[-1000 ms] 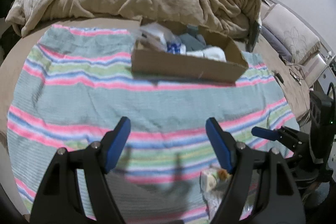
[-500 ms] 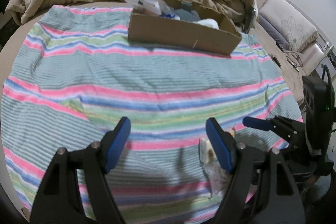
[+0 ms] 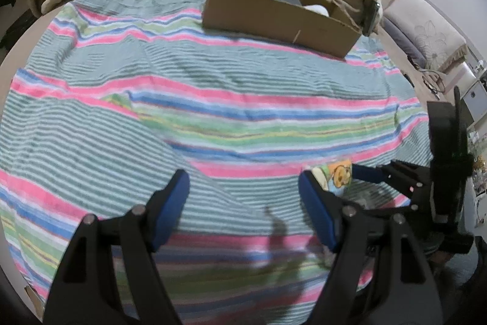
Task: Organize objects
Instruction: 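Grasp the cartoon tissue pack with the right tool while the left tool grasps the cotton swab bag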
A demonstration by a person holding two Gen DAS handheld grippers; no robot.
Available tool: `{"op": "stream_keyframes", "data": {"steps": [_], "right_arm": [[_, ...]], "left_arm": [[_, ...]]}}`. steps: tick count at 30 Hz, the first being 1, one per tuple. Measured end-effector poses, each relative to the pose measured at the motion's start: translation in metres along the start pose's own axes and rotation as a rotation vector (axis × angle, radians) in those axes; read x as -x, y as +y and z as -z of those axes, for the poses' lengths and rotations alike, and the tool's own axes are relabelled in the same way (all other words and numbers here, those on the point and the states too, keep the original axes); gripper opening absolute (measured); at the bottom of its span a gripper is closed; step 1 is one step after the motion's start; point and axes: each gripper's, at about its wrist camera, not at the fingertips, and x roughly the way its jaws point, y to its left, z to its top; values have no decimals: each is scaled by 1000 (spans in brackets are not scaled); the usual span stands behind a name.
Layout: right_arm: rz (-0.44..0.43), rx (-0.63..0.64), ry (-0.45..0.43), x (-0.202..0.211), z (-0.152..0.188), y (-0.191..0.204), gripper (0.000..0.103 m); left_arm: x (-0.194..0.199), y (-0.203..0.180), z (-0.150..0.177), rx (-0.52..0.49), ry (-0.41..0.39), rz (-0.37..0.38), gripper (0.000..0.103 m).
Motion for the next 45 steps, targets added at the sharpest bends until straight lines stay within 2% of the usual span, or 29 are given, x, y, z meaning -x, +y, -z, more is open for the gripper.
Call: {"op": "stream_keyframes", "data": {"steps": [1,2,4,6,9,13,14,15,17,21,23,31,34,36,38,45], "right_arm": [[-3,-4,-8,2,1,-2,62],[-2,-7,-23,6,1,-4,49],[-11,-24,-45,12,2,-9,41],[2,-35,-65,18,4,-15,24],[9,-53,-90,26,9,-25,19],[-9,-68,-88,24,11,-31,20],[-20,-69,-87,25,12,-29,25],[-27,-68,-87,23,11,-28,43],[-47,-61,-92,22,11,-24,66],[-65,-28,-73,14,10,-11,66],[-50,-11,-56,7,7,-5,66],[23,21,-34,-6,4,8,66],[36,28,-57,-2,4,10,59],[30,24,-77,4,4,8,46],[16,11,-94,10,4,2,41],[49,-28,-115,20,10,-18,39]], "left_arm": [[0,-2,2,-4,2,1,76],[-1,-3,2,-9,3,2,76],[-1,-8,4,-24,7,9,76],[-4,-16,6,-51,15,20,76],[-9,-28,9,-87,36,42,76],[-15,-42,14,-132,62,59,76],[-15,-43,16,-139,64,59,76],[-15,-44,17,-143,65,58,76],[-13,-43,18,-141,62,55,76],[-7,-37,22,-126,54,40,75],[-5,-33,22,-119,50,19,75],[-3,-18,27,-87,42,36,76],[-3,-16,27,-82,42,42,76],[-3,-16,27,-83,43,43,76],[-4,-17,27,-89,45,43,76],[-10,-33,27,-130,65,69,76]]}}
